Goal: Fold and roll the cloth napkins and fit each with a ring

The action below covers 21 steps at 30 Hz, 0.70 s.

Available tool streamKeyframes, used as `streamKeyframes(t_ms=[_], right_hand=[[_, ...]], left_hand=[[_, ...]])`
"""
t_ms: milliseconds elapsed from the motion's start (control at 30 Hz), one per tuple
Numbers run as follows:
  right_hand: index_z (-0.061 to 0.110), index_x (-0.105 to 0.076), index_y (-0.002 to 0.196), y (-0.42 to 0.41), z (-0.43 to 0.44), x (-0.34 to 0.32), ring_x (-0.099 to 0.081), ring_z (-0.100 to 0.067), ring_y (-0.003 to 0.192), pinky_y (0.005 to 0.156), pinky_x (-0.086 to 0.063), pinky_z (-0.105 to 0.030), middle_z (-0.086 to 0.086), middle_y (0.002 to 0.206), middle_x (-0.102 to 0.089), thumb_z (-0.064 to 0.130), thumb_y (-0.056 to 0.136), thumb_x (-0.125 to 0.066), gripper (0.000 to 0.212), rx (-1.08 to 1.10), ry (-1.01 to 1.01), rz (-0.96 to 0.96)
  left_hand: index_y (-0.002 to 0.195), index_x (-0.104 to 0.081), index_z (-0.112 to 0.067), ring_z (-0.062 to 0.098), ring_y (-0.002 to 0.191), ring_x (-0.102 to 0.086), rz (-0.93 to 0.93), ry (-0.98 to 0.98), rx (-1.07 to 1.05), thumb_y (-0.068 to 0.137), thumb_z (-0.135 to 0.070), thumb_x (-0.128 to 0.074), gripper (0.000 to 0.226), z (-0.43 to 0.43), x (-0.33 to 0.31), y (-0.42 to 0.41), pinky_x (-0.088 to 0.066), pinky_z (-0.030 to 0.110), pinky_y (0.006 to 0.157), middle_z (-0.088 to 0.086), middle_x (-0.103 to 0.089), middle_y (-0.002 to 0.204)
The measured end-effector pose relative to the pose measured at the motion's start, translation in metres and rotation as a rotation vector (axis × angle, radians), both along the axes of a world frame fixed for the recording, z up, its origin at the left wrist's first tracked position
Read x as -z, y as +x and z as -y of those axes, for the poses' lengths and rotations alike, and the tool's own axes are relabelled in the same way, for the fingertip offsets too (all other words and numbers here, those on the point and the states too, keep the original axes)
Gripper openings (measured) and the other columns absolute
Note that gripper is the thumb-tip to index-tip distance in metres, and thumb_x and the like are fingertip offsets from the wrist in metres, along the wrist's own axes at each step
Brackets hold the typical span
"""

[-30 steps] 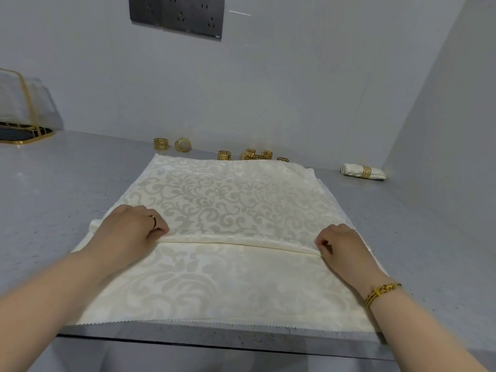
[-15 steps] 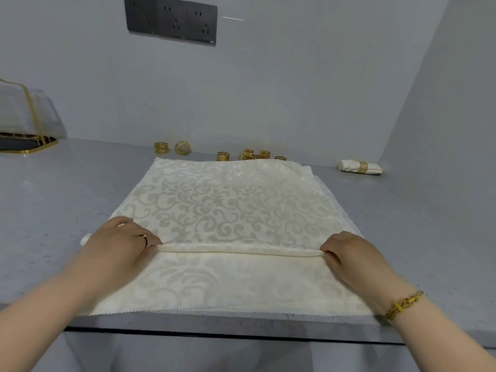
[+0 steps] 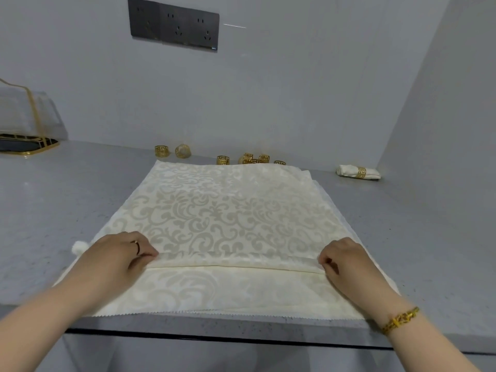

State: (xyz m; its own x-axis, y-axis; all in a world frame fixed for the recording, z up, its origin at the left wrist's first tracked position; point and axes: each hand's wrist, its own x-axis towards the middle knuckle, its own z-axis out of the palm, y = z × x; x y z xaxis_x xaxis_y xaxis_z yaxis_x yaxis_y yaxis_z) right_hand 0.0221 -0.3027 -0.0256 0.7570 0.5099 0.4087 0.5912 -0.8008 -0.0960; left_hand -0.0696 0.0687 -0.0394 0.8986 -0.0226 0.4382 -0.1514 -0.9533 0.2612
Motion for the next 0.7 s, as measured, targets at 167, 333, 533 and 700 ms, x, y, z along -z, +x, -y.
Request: streamKeyframes(t_ms=[167, 333, 533, 700], right_hand=[[0.017, -0.063, 0.106, -0.012, 0.014, -0.003, -0.047, -0.008, 0.095, 0.075, -0.029, -0.001, 0.012, 0.098, -0.054, 0.021, 0.088, -0.056, 0.02, -0.026, -0.029, -0.123], [0.017, -0.062, 0.105, 0.0, 0.006, -0.011, -0.046, -0.003, 0.088, 0.068, -0.033, -0.004, 0.013, 0.095, -0.052, 0.02, 0.092, -0.048, 0.02, 0.102, 0.018, -0.19], [0.023, -0.053, 0.086, 0.019, -0.007, -0.014, -0.046, -0.001, 0.065, 0.056, -0.036, -0.009, 0.013, 0.076, -0.053, 0.014, 0.093, -0.044, 0.014, 0.154, 0.182, -0.409], [0.015, -0.054, 0.078, 0.02, -0.011, -0.005, -0.045, -0.013, 0.077, 0.064, -0.034, -0.016, 0.002, 0.081, -0.051, 0.004, 0.087, -0.05, 0.015, 0.145, 0.065, -0.17]], left_hand=[[0.083, -0.075, -0.022, 0.002, 0.084, -0.049, -0.01, 0.124, 0.12, 0.074, -0.046, -0.042, 0.042, -0.015, 0.002, -0.005, -0.046, 0.028, 0.07, -0.034, -0.045, 0.086], [0.07, -0.065, -0.017, 0.008, 0.08, -0.052, -0.035, -0.009, 0.015, 0.091, -0.02, -0.05, 0.026, -0.004, -0.007, 0.013, -0.039, 0.017, 0.073, -0.026, -0.052, 0.076], [0.076, -0.051, -0.036, 0.009, 0.083, -0.054, -0.26, -0.38, -0.059, 0.085, -0.02, -0.06, 0.02, -0.007, -0.013, 0.032, -0.037, 0.022, 0.071, -0.008, -0.058, 0.086], [0.071, -0.057, -0.03, 0.008, 0.08, -0.05, -0.075, -0.154, -0.036, 0.08, -0.012, -0.067, 0.022, -0.005, -0.007, 0.031, -0.036, 0.024, 0.071, -0.02, -0.054, 0.079]])
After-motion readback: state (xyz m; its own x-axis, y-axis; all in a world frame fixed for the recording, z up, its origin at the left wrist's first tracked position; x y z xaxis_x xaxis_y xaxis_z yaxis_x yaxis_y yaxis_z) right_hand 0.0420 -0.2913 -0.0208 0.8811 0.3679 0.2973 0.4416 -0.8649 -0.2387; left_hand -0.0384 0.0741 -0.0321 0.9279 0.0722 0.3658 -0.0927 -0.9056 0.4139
